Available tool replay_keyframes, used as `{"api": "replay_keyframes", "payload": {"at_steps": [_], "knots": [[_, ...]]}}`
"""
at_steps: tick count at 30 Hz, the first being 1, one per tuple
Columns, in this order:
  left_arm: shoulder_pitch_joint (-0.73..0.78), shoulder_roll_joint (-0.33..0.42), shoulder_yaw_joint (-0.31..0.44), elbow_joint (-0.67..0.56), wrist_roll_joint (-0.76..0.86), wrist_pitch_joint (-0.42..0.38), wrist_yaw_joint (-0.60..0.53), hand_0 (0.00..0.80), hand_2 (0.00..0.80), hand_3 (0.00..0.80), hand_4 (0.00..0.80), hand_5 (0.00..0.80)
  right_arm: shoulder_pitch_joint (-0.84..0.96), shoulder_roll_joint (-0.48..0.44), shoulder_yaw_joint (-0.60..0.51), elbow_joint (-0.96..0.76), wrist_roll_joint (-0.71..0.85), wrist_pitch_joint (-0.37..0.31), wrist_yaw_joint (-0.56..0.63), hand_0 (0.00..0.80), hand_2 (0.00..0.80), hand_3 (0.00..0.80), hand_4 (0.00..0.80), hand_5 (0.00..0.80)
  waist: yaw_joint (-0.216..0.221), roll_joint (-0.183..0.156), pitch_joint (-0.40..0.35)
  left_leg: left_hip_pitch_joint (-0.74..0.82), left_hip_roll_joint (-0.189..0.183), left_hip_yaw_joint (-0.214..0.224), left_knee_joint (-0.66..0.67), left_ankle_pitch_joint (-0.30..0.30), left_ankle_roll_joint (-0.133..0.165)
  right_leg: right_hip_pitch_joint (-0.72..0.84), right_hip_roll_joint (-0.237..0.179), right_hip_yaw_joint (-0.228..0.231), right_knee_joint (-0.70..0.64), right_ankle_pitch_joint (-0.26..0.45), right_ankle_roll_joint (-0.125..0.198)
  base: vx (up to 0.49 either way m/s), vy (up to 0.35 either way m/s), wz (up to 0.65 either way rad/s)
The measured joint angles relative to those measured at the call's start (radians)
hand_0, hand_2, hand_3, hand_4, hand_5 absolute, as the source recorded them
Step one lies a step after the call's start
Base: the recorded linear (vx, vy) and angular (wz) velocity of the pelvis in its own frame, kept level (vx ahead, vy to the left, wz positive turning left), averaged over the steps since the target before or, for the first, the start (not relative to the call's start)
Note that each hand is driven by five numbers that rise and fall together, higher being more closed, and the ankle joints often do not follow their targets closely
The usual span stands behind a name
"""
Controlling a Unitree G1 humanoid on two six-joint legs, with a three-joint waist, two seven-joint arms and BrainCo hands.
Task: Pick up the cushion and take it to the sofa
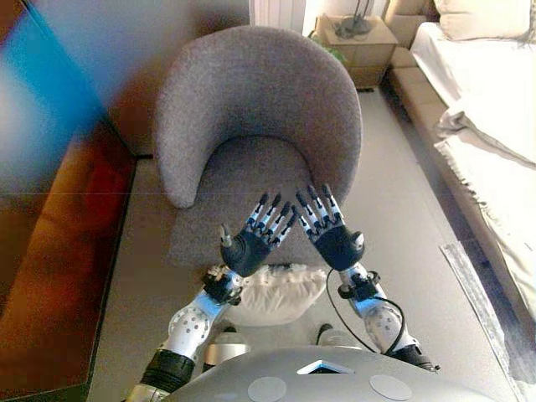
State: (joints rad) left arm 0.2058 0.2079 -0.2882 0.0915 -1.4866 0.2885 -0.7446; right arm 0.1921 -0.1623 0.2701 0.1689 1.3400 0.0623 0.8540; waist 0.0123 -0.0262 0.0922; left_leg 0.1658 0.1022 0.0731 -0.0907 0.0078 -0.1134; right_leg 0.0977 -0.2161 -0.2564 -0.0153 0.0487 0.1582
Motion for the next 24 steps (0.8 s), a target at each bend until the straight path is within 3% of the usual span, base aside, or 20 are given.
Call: {"api": "replay_keyframes", "payload": {"at_steps": [5, 24], "knots": [[0.014, 0.01, 0.043, 0.003, 0.0, 0.001, -0.042, 0.0, 0.0, 0.0, 0.0, 0.0, 0.047, -0.016, -0.01, 0.003, 0.028, 0.027, 0.066, 0.0, 0.0, 0.0, 0.0, 0.0, 0.0, -0.009, -0.013, -0.004, 0.001, 0.0, -0.002, 0.0, 0.0, -0.001, 0.001, 0.0, -0.006, 0.0, 0.0, 0.0, 0.0, 0.0], [0.015, 0.01, 0.044, 0.003, 0.002, 0.004, -0.039, 0.0, 0.0, 0.0, 0.0, 0.0, 0.048, -0.011, -0.01, 0.013, 0.025, 0.032, 0.067, 0.0, 0.0, 0.0, 0.0, 0.0, -0.012, -0.019, -0.062, -0.012, 0.002, 0.003, -0.002, -0.001, 0.0, -0.008, 0.004, 0.002, -0.015, 0.001, 0.001, 0.0, 0.0, 0.0]]}}
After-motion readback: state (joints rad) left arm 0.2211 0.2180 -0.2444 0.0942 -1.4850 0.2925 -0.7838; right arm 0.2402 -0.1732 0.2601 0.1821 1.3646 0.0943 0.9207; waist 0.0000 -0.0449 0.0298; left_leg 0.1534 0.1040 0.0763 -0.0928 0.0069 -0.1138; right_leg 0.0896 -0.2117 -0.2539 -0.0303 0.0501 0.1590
